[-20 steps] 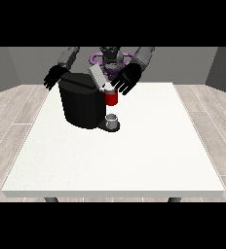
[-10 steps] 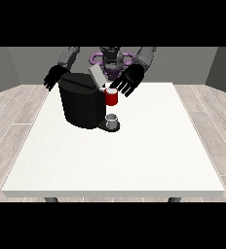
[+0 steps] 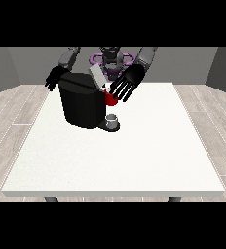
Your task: Insert the coffee pod into the coffee machine and close the lid
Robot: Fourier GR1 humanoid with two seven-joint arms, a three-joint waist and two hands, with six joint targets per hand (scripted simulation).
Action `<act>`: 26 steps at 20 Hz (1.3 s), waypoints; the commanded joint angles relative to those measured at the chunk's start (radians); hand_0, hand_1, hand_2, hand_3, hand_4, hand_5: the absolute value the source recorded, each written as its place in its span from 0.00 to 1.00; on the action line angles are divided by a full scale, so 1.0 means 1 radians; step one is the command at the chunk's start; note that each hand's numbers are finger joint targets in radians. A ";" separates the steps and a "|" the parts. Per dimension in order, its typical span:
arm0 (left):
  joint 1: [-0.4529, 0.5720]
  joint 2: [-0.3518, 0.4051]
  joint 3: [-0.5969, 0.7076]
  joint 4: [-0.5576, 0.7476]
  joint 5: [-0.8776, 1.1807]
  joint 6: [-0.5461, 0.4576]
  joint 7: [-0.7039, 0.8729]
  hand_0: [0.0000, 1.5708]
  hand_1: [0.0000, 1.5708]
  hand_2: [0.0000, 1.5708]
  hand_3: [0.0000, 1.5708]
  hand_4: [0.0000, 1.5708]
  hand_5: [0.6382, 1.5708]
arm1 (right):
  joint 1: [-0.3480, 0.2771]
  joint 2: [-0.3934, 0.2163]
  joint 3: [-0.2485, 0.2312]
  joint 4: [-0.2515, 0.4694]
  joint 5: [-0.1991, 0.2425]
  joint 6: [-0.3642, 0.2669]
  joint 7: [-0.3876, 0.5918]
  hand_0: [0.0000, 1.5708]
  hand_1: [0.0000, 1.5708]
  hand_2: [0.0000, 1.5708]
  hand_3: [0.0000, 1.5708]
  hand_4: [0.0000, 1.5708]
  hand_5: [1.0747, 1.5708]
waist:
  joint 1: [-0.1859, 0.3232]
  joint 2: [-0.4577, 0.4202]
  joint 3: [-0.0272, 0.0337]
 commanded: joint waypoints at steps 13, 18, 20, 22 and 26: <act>0.103 -0.061 -0.036 -0.032 -0.036 -0.028 -0.014 0.00 0.00 0.00 0.00 0.00 1.00 | 0.066 0.015 0.000 0.046 0.014 -0.038 0.029 0.00 0.00 0.00 0.00 0.26 1.00 | 0.073 -0.138 -0.0018; 0.127 -0.110 0.023 -0.070 0.034 -0.040 0.021 0.00 0.00 0.00 0.00 0.00 1.00 | 0.090 -0.045 -0.079 0.103 -0.045 0.017 -0.020 0.00 0.00 0.00 0.00 0.24 1.00 | 0.116 -0.187 -0.0014; 0.168 -0.162 0.099 -0.054 0.121 -0.035 0.050 0.00 0.00 0.00 0.00 0.00 1.00 | 0.163 -0.014 -0.066 0.106 -0.053 0.026 -0.051 0.00 0.00 0.00 0.00 0.25 1.00 | 0.128 -0.240 -0.0016; 0.201 -0.199 0.134 -0.061 0.168 -0.026 0.059 0.00 0.00 0.00 0.00 0.00 1.00 | 0.193 -0.008 -0.062 0.106 -0.047 0.018 -0.044 0.00 0.00 0.00 0.00 0.28 1.00 | 0.151 -0.296 -0.0016; 0.281 -0.264 0.253 -0.066 0.327 -0.037 -0.021 0.00 0.00 0.00 0.00 0.15 1.00 | 0.208 -0.006 -0.072 0.087 -0.045 -0.011 -0.020 0.00 0.00 0.00 0.00 0.24 1.00 | 0.203 -0.351 -0.0028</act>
